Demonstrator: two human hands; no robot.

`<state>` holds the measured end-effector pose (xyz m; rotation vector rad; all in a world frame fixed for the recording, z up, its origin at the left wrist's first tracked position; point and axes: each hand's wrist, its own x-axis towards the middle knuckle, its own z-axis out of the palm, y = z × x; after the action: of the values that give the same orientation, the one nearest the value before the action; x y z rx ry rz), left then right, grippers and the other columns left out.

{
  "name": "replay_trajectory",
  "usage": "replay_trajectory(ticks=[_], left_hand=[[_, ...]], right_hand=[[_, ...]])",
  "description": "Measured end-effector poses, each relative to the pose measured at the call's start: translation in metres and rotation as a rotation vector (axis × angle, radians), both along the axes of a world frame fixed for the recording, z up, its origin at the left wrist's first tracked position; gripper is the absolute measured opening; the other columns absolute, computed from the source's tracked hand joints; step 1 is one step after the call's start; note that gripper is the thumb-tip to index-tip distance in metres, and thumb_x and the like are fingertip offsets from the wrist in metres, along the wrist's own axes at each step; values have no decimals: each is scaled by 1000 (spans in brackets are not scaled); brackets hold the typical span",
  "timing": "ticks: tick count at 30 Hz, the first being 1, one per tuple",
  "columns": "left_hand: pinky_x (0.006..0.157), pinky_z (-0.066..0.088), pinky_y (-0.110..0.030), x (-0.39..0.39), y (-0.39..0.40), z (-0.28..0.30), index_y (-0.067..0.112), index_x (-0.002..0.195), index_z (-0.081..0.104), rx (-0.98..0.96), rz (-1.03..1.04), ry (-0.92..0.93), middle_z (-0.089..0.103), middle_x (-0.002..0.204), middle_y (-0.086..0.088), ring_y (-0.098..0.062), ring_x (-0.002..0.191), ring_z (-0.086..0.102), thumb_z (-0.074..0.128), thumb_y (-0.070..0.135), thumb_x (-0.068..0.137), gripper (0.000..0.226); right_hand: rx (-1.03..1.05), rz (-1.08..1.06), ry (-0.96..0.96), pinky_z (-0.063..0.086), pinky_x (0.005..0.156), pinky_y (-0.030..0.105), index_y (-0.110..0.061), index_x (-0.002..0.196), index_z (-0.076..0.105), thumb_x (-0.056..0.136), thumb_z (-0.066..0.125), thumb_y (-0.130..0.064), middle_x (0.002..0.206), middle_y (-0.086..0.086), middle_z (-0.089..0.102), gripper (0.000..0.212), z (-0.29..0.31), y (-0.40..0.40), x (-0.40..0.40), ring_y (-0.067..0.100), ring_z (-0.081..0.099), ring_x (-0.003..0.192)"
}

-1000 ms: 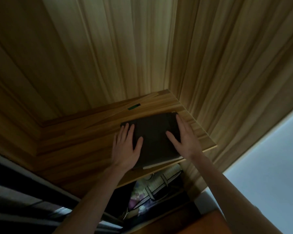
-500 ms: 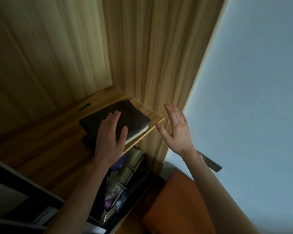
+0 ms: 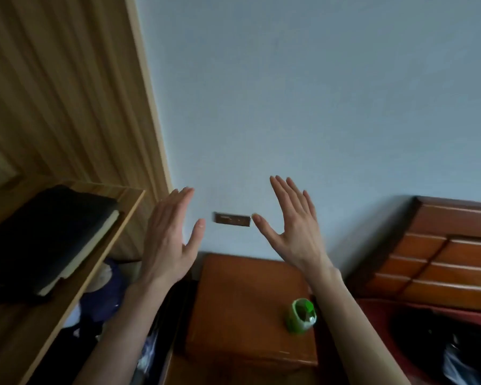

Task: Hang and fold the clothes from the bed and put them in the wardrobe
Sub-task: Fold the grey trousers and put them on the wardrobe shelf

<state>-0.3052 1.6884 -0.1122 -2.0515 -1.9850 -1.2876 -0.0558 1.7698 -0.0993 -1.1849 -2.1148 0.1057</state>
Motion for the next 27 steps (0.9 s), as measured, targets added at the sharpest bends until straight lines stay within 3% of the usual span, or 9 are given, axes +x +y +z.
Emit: replay_trajectory(ticks=[2,6,11,18,27], left_hand=[[118,34,-55,41,14,0,14,155,41,38,-103,25,45,158,-6,-23,150,37,43,42,104,58],[125,27,-49,140,28,6,17,155,40,25,-263,33,44,159,-3,-20,151,34,37,49,105,60],[125,26,-50,273,21,7,16,155,41,41,-492,30,44,159,-4,-20,152,33,43,43,104,57],[117,37,-53,450,-25,-9,13,152,44,28,-742,-10,49,155,-6,-23,147,40,44,44,104,57],[121,32,-51,653,-109,-42,18,156,39,-88,-1015,21,44,159,0,-14,153,29,39,50,105,60]], right_hand=[[2,-102,-1,15,129,46,-23,162,29,100,49,-65,167,-7,32,78,1,-13,47,13,16,159],[-13,-311,-5,13,129,45,-24,162,29,99,45,-67,167,-5,32,78,3,-54,146,14,16,159],[-27,-561,4,20,126,50,-24,160,33,99,50,-63,166,-5,35,75,1,-124,274,15,19,158],[-56,-834,60,22,126,49,-26,160,31,99,51,-64,165,-6,35,75,-14,-233,428,13,19,157],[-120,-1095,97,21,127,47,-25,163,25,99,47,-67,166,-4,33,79,-48,-363,588,12,17,158]])
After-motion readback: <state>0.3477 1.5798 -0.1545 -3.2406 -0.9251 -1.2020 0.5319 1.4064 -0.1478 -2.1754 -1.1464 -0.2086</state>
